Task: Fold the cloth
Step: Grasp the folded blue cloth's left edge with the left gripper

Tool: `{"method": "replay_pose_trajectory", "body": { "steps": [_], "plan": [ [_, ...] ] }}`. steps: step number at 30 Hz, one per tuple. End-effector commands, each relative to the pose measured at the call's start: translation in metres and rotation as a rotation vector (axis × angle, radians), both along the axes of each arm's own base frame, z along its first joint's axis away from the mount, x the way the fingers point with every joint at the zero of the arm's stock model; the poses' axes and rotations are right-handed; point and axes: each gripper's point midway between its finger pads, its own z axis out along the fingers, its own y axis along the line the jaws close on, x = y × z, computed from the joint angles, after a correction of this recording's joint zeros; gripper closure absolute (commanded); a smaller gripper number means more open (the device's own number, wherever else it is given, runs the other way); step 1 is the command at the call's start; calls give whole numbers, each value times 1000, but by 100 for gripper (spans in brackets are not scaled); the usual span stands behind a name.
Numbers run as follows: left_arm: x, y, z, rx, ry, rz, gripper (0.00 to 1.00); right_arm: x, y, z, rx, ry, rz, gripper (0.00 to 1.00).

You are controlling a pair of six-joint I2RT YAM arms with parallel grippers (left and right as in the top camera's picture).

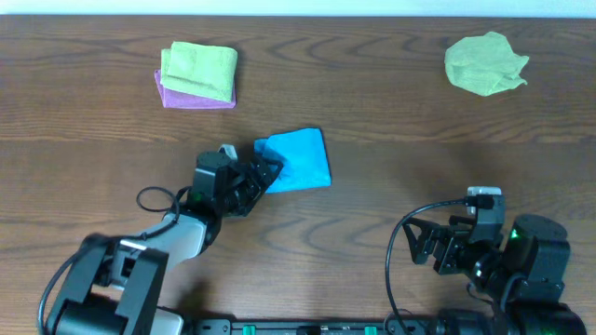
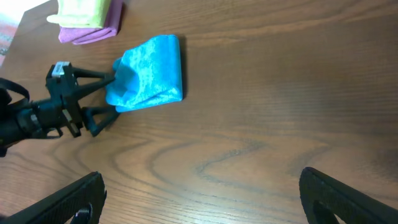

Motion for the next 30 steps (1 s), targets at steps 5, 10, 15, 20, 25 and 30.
{"method": "replay_pose_trajectory", "body": {
  "steps": [5,10,15,20,25,30],
  "plan": [
    [-9,7,-48,41,106,41,0,-1,1,0,22,7,-10,1],
    [-12,6,-59,47,122,31,5,-1,1,0,21,6,-10,1],
    [-18,-1,-66,74,112,-27,4,-1,1,0,22,7,-10,1],
    [-22,-6,-70,122,81,-74,5,-1,1,0,21,6,-10,1],
    [-27,-4,-78,153,86,-97,6,-1,1,0,21,6,-10,1],
    [-29,-6,-87,174,91,-126,10,-1,1,0,21,6,-10,1]
  ]
}}
